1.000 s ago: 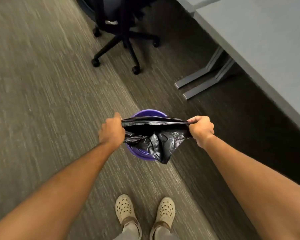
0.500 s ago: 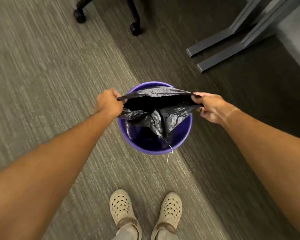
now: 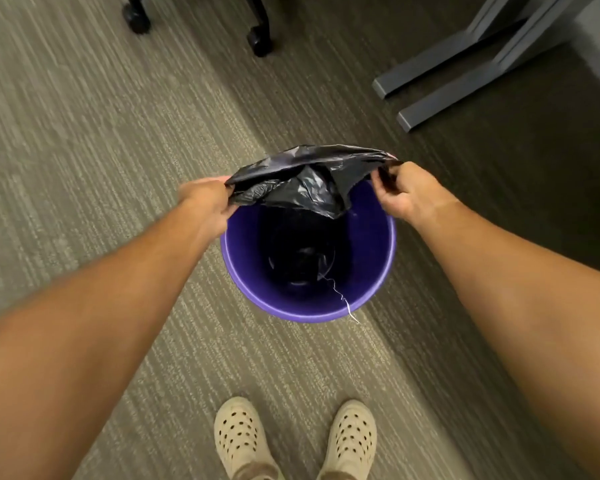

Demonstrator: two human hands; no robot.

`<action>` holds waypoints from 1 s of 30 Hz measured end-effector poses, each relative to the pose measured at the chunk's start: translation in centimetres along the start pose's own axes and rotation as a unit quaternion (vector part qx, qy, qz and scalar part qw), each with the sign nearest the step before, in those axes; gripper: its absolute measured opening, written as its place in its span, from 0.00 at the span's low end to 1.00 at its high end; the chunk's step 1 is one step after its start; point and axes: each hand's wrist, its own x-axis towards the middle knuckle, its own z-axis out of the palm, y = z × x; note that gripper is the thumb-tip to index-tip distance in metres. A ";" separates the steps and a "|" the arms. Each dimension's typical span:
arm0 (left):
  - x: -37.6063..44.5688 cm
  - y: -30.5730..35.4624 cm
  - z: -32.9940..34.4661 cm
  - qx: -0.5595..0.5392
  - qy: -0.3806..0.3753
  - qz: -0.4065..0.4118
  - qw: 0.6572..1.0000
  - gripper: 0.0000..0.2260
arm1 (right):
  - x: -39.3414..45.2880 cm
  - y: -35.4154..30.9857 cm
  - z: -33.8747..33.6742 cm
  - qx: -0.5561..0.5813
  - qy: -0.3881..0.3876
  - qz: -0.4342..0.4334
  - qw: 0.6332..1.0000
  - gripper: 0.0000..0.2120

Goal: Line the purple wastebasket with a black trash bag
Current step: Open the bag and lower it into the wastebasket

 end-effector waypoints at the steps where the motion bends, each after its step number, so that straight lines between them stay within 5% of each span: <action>1: 0.4 -0.2 0.0 -0.014 -0.006 -0.021 1.000 0.10 | 0.3 0.0 -0.2 -0.007 -0.007 0.017 1.000 0.12; 8: 0.8 0.5 -0.1 -0.186 0.008 -0.096 0.978 0.14 | 1.7 0.2 -0.3 -0.151 0.035 0.009 0.988 0.03; 15: 2.8 1.4 0.1 -0.004 -0.037 -0.081 0.996 0.11 | 4.1 -0.1 1.2 -0.331 0.100 -0.182 0.920 0.06; 19: 4.3 1.7 -0.1 0.064 -0.014 -0.041 0.997 0.11 | 5.5 -0.4 2.0 -0.384 0.087 -0.190 0.899 0.05; 23: 5.3 1.4 0.0 0.085 0.011 -0.010 0.996 0.05 | 6.6 -0.7 2.4 -0.417 0.092 -0.184 0.886 0.19; 27: 6.3 1.5 -0.3 0.131 0.058 0.037 0.989 0.06 | 7.4 -0.7 2.8 -0.437 0.060 -0.153 0.884 0.04; 30: 7.1 2.5 -0.3 0.148 0.061 0.043 0.986 0.06 | 7.7 -1.2 3.6 -0.452 0.040 -0.155 0.878 0.06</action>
